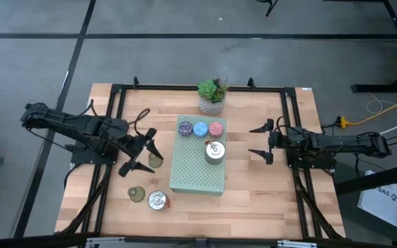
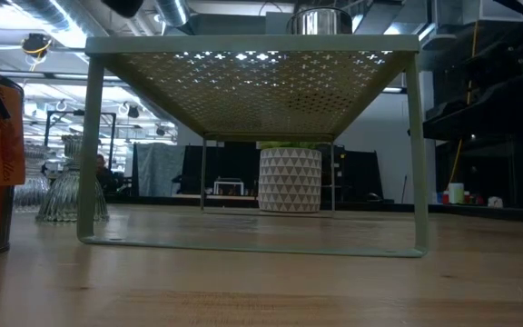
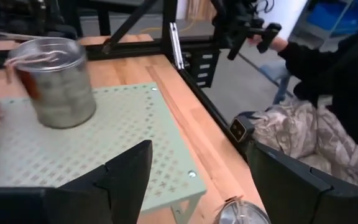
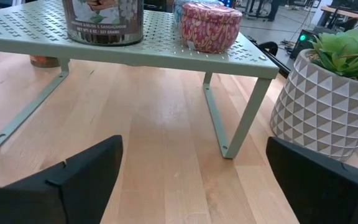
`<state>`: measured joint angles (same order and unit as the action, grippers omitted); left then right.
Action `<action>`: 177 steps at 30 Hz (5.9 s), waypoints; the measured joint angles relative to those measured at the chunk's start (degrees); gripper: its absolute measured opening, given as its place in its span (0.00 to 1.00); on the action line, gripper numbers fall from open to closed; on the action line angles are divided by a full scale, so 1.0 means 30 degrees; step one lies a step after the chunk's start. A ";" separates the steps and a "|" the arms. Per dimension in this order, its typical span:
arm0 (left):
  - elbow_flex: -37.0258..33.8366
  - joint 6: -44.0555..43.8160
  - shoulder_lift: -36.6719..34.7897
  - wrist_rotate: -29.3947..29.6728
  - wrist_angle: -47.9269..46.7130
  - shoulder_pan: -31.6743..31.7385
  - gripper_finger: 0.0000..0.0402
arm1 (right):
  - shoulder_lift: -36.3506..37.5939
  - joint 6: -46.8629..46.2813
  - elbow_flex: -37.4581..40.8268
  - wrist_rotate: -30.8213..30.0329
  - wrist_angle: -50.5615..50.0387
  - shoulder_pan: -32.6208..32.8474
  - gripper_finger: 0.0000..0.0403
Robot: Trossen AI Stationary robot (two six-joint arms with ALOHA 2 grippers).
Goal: Pick & Place candle stick holders
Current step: Put the silver scented candle on the shelf
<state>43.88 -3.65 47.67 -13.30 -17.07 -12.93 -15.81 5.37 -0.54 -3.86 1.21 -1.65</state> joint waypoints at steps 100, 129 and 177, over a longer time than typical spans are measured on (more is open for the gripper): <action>0.7796 -2.4470 1.3044 0.8033 -1.1424 -0.8800 0.97 | -0.0005 0.0007 -0.0015 -0.0022 -0.0005 0.0003 0.99; 0.7782 -2.2511 1.5303 0.6122 -0.9195 -0.8903 1.00 | -0.0007 0.0007 -0.0015 -0.0022 -0.0005 0.0007 0.99; 0.7782 -1.9687 1.5295 0.6831 -0.7880 -0.8910 1.00 | -0.0007 0.0007 -0.0015 -0.0022 -0.0005 0.0000 0.99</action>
<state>67.22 -62.71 93.56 7.20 -40.71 -39.66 -15.83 5.39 -0.58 -3.92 1.19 -1.65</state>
